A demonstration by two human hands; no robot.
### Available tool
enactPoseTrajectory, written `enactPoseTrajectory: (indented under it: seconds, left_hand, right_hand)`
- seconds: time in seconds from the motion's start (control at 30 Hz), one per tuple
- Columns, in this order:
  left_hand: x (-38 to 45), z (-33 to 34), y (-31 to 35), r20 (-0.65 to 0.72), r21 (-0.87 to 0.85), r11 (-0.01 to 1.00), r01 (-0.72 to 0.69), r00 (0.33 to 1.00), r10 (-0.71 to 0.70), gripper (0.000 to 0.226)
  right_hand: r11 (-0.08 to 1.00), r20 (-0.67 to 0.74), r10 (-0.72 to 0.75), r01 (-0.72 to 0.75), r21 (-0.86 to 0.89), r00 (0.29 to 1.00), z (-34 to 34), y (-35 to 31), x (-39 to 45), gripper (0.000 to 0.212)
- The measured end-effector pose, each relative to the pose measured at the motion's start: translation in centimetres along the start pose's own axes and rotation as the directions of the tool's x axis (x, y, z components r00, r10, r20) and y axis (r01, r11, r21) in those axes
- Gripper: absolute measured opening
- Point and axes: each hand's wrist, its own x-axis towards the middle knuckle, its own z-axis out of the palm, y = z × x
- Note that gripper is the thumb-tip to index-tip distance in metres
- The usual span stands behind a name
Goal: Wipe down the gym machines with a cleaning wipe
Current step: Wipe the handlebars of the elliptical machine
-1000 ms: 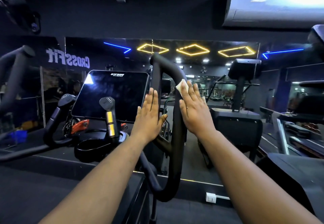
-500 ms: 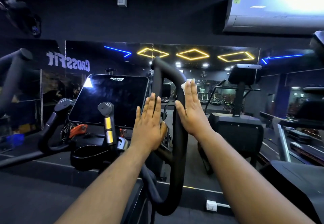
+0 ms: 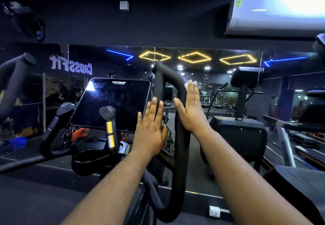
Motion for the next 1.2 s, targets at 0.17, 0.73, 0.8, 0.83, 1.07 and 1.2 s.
enactPoseTrajectory:
  seconds: [0.17, 0.73, 0.8, 0.83, 1.07, 1.2]
  left_hand:
    - [-0.2, 0.0, -0.1, 0.006, -0.027, 0.999, -0.025, 1.000, 0.026, 0.082]
    - [-0.2, 0.5, -0.5, -0.062, -0.097, 0.994, -0.055, 0.997, 0.049, 0.081]
    - [0.0, 0.5, -0.5, -0.058, -0.087, 0.995, -0.052, 0.997, 0.047, 0.081]
    - [0.0, 0.6, -0.5, -0.054, -0.079, 0.996, -0.050, 0.997, 0.045, 0.081]
    - [-0.1, 0.5, -0.3, -0.040, -0.042, 0.999, -0.031, 0.999, 0.029, 0.085]
    - [0.0, 0.5, -0.4, -0.049, -0.062, 0.998, -0.033, 0.998, 0.030, 0.081]
  right_hand:
    - [0.991, 0.038, -0.060, 0.064, -0.114, 0.997, 1.5, 1.0, -5.4, 0.086]
    - [0.986, -0.336, -0.149, 0.112, -0.125, 0.930, -2.1, 0.0, 2.2, 0.039]
    - [0.987, -0.271, -0.137, 0.109, -0.118, 0.953, -2.0, -0.2, 2.0, 0.042]
    - [0.987, -0.219, -0.127, 0.102, -0.122, 0.968, -1.9, -0.4, 2.1, 0.046]
    - [0.955, 0.054, -0.072, 0.084, -0.283, 0.996, -2.1, -2.6, 5.6, 0.082]
    - [0.953, 0.028, -0.071, 0.076, -0.294, 0.997, -2.3, -1.2, 2.5, 0.087]
